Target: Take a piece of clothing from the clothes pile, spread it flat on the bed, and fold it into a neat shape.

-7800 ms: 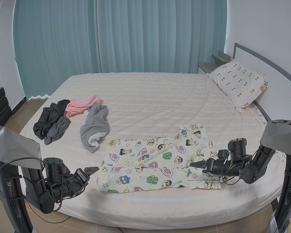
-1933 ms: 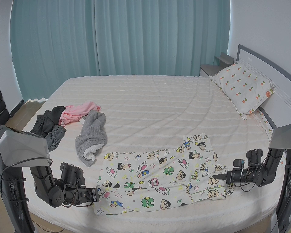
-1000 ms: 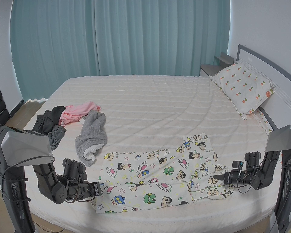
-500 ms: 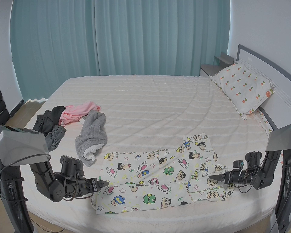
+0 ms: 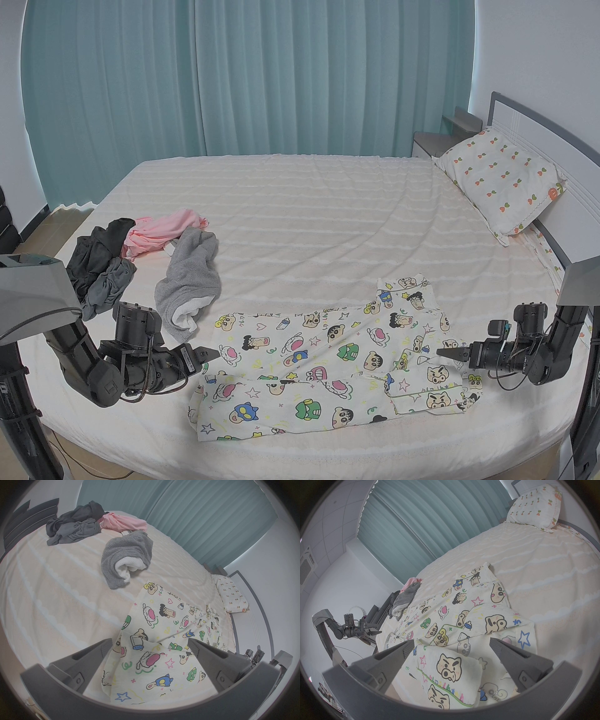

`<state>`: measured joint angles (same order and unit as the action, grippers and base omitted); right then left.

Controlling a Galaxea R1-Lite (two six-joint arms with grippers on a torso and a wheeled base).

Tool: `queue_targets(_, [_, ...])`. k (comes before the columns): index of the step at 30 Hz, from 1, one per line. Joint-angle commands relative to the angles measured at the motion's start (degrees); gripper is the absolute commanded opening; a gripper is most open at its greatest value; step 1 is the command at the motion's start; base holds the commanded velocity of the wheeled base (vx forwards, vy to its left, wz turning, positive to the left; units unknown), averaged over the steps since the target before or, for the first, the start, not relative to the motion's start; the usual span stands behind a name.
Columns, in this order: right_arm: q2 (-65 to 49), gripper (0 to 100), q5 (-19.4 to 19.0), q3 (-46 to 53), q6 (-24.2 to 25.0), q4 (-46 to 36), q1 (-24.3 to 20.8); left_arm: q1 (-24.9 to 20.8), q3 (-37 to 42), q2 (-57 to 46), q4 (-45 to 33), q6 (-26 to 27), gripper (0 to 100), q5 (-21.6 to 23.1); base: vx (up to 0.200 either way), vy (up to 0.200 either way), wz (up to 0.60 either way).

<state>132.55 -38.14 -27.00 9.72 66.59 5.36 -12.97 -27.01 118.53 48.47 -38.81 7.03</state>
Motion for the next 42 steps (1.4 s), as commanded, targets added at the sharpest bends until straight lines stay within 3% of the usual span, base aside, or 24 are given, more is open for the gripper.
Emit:
queue_targets(1, [-0.3, 100, 0.0, 0.0, 0.0, -0.1, -0.1, 0.0, -0.2, -0.3, 0.0, -2.6, 100, 0.1, 0.0, 0.0, 0.0])
queue_targets(11, [-0.3, 100, 0.0, 0.1, 0.0, -0.1, -0.2, 0.0, -0.8, 0.4, 0.1, -3.6, 100, 0.2, 0.12, 0.0, 0.0])
queue_targets(15, [-0.3, 100, 0.0, 0.0, -0.1, -0.1, -0.2, 0.1, -3.4, 2.1, -0.3, -0.7, 100, 0.0, 0.0, 0.0, 0.0])
queue_targets(19, [-0.3, 100, 0.1, 0.0, -0.1, -0.1, -0.3, 0.2, -6.6, 5.7, -0.3, 5.4, 100, -0.9, 0.0, 0.0, 0.0])
queue_targets(22, [-0.3, 100, 0.0, 0.1, 0.0, -0.1, -0.3, 0.7, -13.1, 11.5, -0.4, 9.8, 100, -5.1, 0.0, 0.0, 0.0])
queue_targets(26, [-0.4, 100, 0.1, 0.2, -0.1, 0.0, -0.4, 1.6, -21.3, 18.1, -1.2, 14.6, 100, -5.9, 0.0, 0.0, 0.0])
queue_targets(31, [-0.4, 100, 0.0, 0.5, -0.1, 0.1, -0.4, 1.7, -28.8, 20.5, -7.7, 15.3, 100, -5.7, 0.0, 0.0, 0.0])
queue_targets(33, [-0.4, 100, 0.0, 0.5, -0.1, 0.1, -0.4, 1.5, -34.2, 21.4, -14.1, 15.3, 100, -5.6, 0.0, 0.0, 0.0])
queue_targets(42, [-0.9, 100, 0.0, 1.3, -0.2, 0.7, -1.2, 1.3, -39.3, 24.6, -15.2, 15.2, 100, -5.9, 0.0, 0.0, 0.0])
